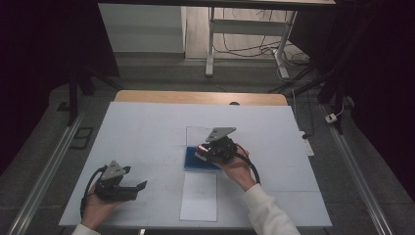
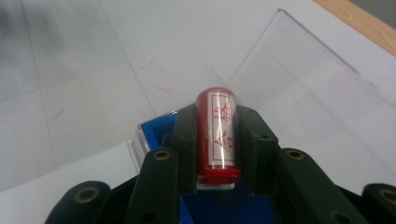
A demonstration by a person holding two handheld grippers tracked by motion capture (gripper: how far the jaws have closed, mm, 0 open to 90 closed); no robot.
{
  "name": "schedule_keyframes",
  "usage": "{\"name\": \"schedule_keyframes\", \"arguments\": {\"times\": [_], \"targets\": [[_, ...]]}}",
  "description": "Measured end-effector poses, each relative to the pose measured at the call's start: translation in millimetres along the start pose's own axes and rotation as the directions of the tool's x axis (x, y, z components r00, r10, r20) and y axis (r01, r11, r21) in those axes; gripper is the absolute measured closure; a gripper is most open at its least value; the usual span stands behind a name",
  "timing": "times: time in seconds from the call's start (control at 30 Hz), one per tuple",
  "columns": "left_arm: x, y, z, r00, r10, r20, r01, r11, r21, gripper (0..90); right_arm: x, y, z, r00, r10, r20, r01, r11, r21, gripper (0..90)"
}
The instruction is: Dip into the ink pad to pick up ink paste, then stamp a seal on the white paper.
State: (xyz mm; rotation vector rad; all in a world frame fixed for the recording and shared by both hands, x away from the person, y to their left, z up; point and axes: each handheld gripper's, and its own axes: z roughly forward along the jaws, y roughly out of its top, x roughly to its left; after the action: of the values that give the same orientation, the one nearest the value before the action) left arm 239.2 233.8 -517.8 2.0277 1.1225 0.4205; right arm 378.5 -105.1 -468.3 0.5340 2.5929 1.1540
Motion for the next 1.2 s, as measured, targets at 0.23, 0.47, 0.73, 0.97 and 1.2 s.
{"name": "schedule_keyframes", "arguments": {"times": [0.23,0.47,0.73,0.97,1.2], "targets": [[0.0,-0.1,-0.1,1.0000,0.000,0.000,0.000,1.0000,0.000,16.9,-0.4,0.2,-4.4,1.0000,-0.002,0.002,0.002,1.000,-0.010,70.2],[0.3,0.0,-0.1,1.0000,-0.001,0.001,0.001,1.0000,-0.001,16.9,0.5,0.3,-6.5,0.9999,-0.010,0.005,0.010,1.000,-0.008,70.2],[0.4,0.0,-1.0,1.0000,-0.002,0.000,0.002,1.0000,-0.004,16.9,6.9,2.0,-14.7,0.9995,-0.032,-0.006,0.032,0.999,-0.022,70.2],[0.6,0.8,-1.1,1.0000,-0.003,0.004,0.003,1.0000,-0.007,16.9,13.6,3.5,-22.6,0.9991,-0.038,-0.017,0.038,0.999,-0.031,70.2],[0.8,0.7,-1.6,1.0000,-0.005,0.003,0.005,0.9999,-0.009,16.9,18.3,1.2,-26.8,0.9989,-0.038,-0.027,0.037,0.999,-0.021,70.2]]}}
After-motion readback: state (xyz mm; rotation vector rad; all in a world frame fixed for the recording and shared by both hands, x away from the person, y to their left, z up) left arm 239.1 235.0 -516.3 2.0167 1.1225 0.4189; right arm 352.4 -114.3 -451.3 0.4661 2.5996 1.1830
